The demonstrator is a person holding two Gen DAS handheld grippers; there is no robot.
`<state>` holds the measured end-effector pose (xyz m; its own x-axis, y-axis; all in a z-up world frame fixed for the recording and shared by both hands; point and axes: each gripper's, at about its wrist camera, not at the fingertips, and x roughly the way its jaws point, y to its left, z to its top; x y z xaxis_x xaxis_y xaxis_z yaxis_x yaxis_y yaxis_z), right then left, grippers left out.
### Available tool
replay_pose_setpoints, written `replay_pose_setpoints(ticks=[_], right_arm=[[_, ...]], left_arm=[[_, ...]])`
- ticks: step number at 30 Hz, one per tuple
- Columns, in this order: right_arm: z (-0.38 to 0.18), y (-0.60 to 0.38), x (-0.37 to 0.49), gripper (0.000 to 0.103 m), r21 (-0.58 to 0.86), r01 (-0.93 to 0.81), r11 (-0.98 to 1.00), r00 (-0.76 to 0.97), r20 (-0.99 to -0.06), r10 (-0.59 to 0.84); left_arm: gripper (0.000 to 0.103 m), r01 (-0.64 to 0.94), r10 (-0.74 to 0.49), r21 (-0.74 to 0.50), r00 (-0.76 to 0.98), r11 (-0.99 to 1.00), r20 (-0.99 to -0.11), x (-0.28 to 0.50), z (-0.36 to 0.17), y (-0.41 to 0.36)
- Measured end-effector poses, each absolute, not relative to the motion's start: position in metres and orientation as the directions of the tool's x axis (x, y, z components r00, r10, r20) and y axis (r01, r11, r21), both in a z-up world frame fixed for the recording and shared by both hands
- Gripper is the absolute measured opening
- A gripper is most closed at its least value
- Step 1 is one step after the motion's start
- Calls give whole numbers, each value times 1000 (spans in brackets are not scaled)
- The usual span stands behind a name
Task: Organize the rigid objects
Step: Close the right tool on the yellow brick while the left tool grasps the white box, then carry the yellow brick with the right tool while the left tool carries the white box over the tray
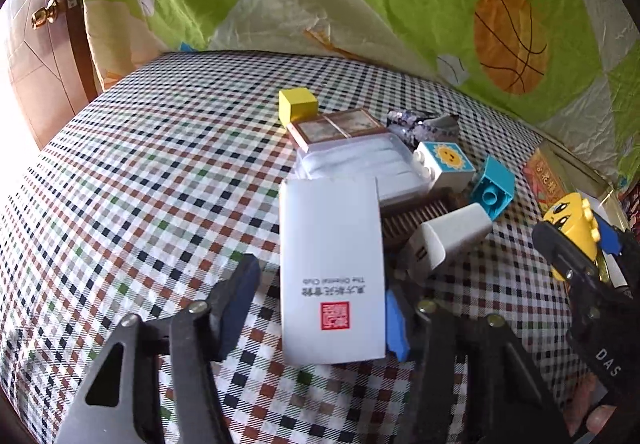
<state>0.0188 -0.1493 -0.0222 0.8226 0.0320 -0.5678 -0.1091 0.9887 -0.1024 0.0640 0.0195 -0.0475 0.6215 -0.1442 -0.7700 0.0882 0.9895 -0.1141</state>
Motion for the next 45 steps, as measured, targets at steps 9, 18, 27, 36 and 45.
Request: replay_pose_setpoints(ticks=[9, 18, 27, 36, 45], right_arm=[[-5, -138, -9, 71, -139, -85, 987, 910, -415, 20], [11, -154, -27, 71, -99, -8, 995, 950, -311, -24], [28, -194, -45, 71, -35, 87, 996, 968, -233, -93], [25, -266, -59, 71, -22, 244, 970, 940, -240, -242], [21, -335, -89, 71, -50, 401, 915, 884, -240, -401]], left_arm=[[41, 111, -179, -143, 713, 983, -678, 35, -28, 34], [41, 120, -201, -177, 794, 977, -574, 9, 1, 59], [41, 184, -225, -130, 818, 974, -529, -3, 30, 22], [41, 310, -317, -102, 796, 945, -516, -4, 41, -50], [41, 439, -404, -57, 757, 897, -513, -9, 48, -137]])
